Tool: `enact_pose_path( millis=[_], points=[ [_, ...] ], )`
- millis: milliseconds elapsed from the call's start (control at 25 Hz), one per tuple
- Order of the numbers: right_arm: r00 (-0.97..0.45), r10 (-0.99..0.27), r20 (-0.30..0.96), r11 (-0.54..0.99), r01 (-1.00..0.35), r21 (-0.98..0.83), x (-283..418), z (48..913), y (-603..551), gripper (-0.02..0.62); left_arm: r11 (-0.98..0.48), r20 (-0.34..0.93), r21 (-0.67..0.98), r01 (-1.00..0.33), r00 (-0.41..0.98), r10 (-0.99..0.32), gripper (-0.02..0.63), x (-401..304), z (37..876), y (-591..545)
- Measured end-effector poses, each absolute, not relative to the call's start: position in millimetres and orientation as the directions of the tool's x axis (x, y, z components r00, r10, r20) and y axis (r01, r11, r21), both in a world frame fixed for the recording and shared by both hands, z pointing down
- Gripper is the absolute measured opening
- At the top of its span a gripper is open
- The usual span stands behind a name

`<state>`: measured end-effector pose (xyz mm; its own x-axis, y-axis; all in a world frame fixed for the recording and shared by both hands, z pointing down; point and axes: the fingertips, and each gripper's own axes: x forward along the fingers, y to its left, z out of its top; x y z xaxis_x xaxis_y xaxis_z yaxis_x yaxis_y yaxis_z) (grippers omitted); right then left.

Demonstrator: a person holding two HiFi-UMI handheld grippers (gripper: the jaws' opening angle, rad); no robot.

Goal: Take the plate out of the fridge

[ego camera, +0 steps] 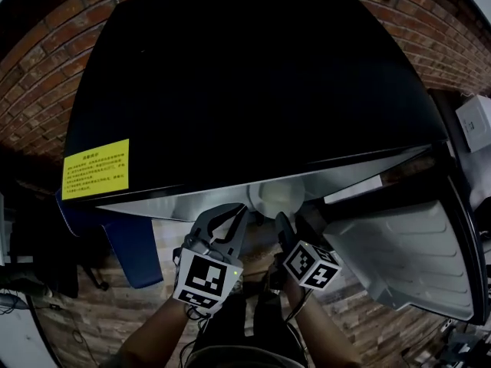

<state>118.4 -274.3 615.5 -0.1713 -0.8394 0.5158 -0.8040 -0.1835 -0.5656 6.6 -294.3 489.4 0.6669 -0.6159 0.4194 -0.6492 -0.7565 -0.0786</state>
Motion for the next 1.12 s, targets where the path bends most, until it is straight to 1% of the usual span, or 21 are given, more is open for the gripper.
enact_pose_path(
  millis=[80, 200, 320, 480, 680, 1040, 1120],
  points=[
    [-0.171, -0.843, 0.511, -0.200, -0.782, -0.591, 120.8, 621.8, -275.6, 0.249, -0.757, 0.430, -0.076, -0.649, 0.664, -0.612, 0.021, 6.8, 496.3, -295.3],
    [-0.176, -0.845, 0.505, -0.222, -0.743, -0.631, 120.8, 631.7, -276.3, 0.226, -0.756, 0.445, -0.065, -0.651, 0.659, -0.606, 0.021, 5.9, 506.6, -295.3],
    [-0.185, -0.838, 0.513, -0.253, -0.702, -0.666, 120.6, 642.7, -276.2, 0.222, -0.756, 0.457, -0.056, -0.652, 0.657, -0.600, 0.021, 6.4, 515.5, -294.4],
    [-0.208, -0.838, 0.505, -0.282, -0.627, -0.726, 119.8, 653.9, -275.1, 0.208, -0.757, 0.470, -0.052, -0.652, 0.652, -0.594, 0.021, 8.1, 523.1, -294.7],
    [-0.252, -0.853, 0.457, -0.266, -0.544, -0.796, 114.7, 657.9, -280.1, 0.123, -0.760, 0.479, -0.043, -0.648, 0.654, -0.585, 0.021, 9.8, 529.4, -293.7],
    [-0.275, -0.877, 0.395, -0.282, -0.372, -0.884, 110.8, 662.4, -292.8, 0.117, -0.761, 0.504, -0.031, -0.648, 0.648, -0.572, 0.021, 6.0, 540.5, -287.6],
    [-0.278, -0.877, 0.391, -0.287, -0.348, -0.892, 109.4, 664.9, -294.1, 0.102, -0.762, 0.507, -0.034, -0.647, 0.646, -0.570, 0.021, 5.3, 541.4, -286.8]
  ],
)
